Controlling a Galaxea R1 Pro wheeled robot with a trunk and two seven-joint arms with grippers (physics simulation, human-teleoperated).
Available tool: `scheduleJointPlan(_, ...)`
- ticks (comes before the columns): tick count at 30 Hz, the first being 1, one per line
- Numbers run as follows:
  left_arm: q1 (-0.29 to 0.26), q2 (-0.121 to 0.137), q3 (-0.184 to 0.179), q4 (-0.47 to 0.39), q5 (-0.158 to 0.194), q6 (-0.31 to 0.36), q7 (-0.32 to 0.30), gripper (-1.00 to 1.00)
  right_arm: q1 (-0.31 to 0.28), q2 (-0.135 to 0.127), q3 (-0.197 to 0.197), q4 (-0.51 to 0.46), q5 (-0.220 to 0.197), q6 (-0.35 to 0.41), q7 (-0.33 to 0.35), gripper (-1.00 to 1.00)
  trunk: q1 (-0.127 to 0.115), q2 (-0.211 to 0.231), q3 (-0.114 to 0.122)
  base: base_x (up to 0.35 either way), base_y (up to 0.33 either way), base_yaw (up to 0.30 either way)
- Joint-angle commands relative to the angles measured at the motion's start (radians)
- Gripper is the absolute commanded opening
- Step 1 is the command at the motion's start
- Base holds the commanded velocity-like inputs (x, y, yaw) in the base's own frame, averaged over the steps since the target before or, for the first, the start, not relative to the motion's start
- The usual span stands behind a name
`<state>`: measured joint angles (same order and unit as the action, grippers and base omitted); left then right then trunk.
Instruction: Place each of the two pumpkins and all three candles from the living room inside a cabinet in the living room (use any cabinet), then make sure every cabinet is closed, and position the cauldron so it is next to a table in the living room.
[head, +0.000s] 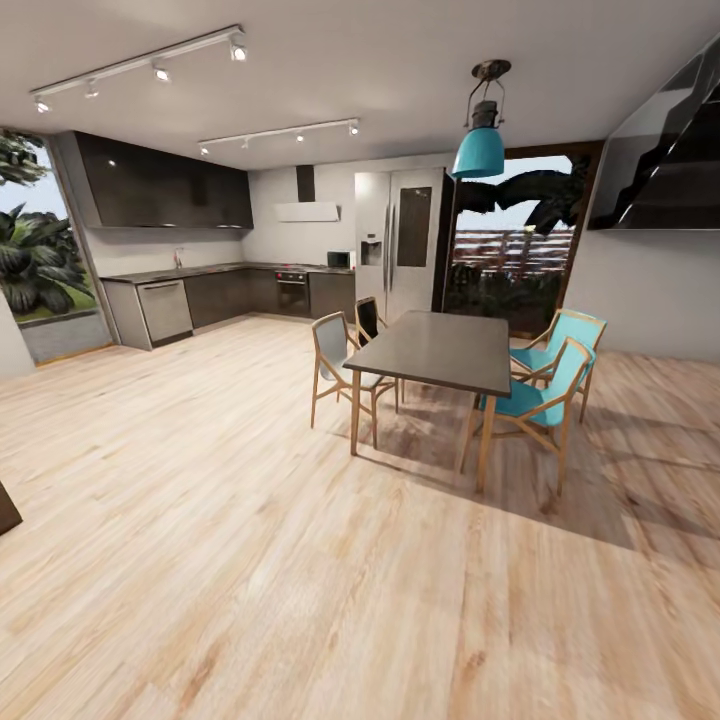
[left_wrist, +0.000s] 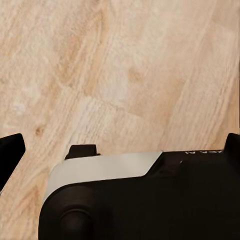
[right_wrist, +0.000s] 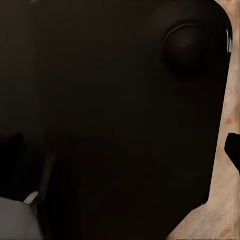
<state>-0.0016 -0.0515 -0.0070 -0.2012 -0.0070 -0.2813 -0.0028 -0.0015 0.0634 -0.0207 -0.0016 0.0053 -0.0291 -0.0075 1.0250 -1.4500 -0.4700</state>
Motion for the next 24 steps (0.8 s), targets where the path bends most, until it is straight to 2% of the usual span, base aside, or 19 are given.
scheduleJointPlan(1, 0.000, 0.000, 0.000, -0.006, 0.000, 0.000, 0.000, 1.00, 0.000, 0.000, 0.001, 0.001, 0.000, 0.000, 0.000, 1.00, 0.000, 0.000, 0.000, 0.075, 0.013, 0.000)
scheduleJointPlan(5, 0.000, 0.005, -0.001, -0.041, 0.000, -0.002, 0.002, 1.00, 0.000, -0.001, -0.001, 0.002, -0.002, 0.001, 0.000, 1.00, 0.000, 0.000, 0.000, 0.048, 0.027, 0.000)
scheduleJointPlan(11, 0.000, 0.007, 0.001, -0.047, 0.001, -0.009, 0.003, 1.00, 0.000, 0.001, -0.003, 0.002, -0.005, -0.009, 0.000, 1.00, 0.000, 0.000, 0.000, 0.139, 0.134, 0.000)
scheduleJointPlan(18, 0.000, 0.005, 0.000, -0.041, 0.001, -0.046, 0.003, 1.00, 0.000, 0.014, 0.003, 0.000, 0.007, -0.014, 0.001, 1.00, 0.000, 0.000, 0.000, 0.023, 0.019, 0.000)
scheduleJointPlan(24, 0.000, 0.003, -0.002, -0.040, 0.001, -0.051, 0.003, 1.00, 0.000, 0.012, 0.002, 0.002, 0.002, -0.106, -0.003, 1.00, 0.000, 0.000, 0.000, 0.002, 0.001, 0.128)
